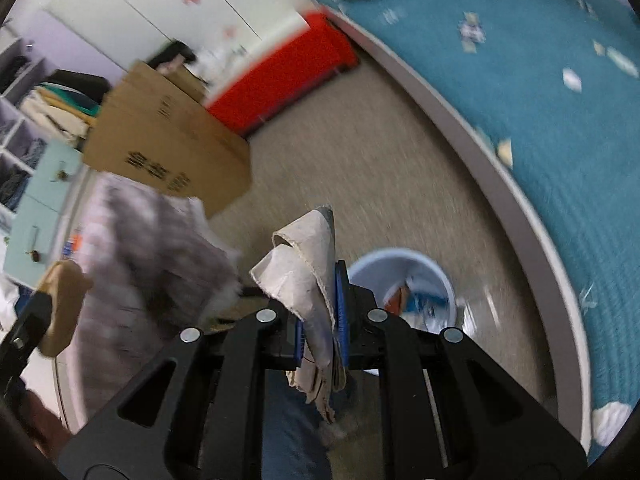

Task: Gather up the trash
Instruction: 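Carry the cloth and paper to the bin and release both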

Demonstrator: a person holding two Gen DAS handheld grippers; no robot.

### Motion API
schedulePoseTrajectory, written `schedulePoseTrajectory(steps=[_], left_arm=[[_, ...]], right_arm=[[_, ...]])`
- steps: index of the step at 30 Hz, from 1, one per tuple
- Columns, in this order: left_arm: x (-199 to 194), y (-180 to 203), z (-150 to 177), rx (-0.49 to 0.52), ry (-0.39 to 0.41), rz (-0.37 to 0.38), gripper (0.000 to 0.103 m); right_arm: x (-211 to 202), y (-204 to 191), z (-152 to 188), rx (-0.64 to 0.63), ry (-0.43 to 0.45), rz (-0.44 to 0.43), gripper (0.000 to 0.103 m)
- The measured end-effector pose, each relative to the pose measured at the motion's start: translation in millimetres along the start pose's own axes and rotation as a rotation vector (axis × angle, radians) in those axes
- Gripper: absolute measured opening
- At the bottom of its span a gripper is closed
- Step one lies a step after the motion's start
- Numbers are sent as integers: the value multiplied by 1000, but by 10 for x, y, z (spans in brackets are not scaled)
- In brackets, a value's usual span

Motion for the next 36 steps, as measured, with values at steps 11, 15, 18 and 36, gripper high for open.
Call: schedulePoseTrajectory(steps=[11,15,18,36], left_arm=[[1041,-46,526,-24,-251,-52,23],[1298,-38,617,-26,-304,-64,23],[1448,-14,702,-22,-338,-68,23],[1158,51,453,-49,-291,-133,84]], right_arm=[[1163,727,490,208,-245,16,75],[1211,857,573,267,-243,11,77],[1022,911,517,283,-182,27,84],[13,694,131,244,99,46,97]])
Point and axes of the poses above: each gripper's, at about its wrist camera, not at the fingertips, and x roughly the way its jaws point, y to its right, z to its underside, the point moved 1 cm from there along x, roughly the way its jaws point, and after that the axes turned 11 degrees about y, right-handed, at the moved point
